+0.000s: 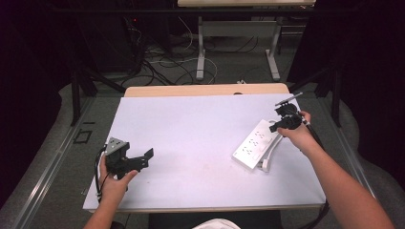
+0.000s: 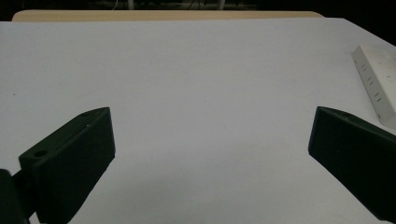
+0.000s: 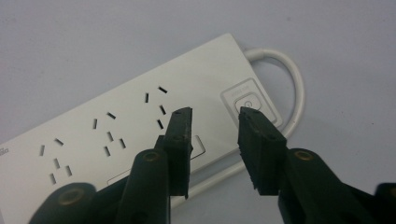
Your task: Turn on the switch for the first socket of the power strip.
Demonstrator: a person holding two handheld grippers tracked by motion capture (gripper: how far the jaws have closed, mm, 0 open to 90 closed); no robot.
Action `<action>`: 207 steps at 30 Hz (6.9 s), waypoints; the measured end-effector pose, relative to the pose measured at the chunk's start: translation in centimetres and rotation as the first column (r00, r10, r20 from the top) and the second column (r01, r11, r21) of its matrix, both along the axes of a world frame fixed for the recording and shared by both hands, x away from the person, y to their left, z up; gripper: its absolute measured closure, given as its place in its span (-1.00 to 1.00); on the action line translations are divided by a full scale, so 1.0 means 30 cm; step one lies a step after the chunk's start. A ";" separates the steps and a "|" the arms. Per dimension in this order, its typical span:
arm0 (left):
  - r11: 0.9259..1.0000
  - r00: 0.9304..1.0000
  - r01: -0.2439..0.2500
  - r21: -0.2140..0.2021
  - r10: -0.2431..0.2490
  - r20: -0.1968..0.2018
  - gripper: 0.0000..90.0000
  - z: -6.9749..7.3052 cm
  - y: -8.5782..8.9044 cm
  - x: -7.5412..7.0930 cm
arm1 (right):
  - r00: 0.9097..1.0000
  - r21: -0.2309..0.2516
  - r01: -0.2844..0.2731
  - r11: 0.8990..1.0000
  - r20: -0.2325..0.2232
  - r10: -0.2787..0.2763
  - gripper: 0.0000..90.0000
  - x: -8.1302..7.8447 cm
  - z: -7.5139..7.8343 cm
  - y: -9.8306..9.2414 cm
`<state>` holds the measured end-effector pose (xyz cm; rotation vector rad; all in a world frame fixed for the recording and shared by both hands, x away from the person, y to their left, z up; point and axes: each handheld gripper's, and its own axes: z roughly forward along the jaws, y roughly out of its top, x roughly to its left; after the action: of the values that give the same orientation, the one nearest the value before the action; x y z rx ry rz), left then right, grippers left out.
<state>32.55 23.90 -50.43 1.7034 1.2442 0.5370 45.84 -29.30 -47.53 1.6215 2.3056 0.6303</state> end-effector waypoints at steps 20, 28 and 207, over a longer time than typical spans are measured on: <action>1.000 1.000 -0.001 -0.003 0.001 -0.001 -0.99 -0.002 0.001 0.002 | 0.997 -0.041 -0.028 0.999 -0.067 0.025 0.75 0.012 -0.044 0.039; 1.000 1.000 -0.002 -0.002 0.002 -0.001 -0.99 -0.002 0.002 0.002 | 0.995 -0.064 -0.063 0.996 -0.087 0.057 0.83 0.024 -0.073 0.065; 1.000 1.000 0.000 0.013 0.000 -0.008 -0.99 -0.011 -0.004 0.009 | 0.948 0.060 0.102 0.993 0.297 -0.115 -1.00 -0.001 0.026 0.051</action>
<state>32.84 23.78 -50.76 1.7171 1.2489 0.5402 45.80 -27.77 -46.76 1.5371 1.9840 0.8420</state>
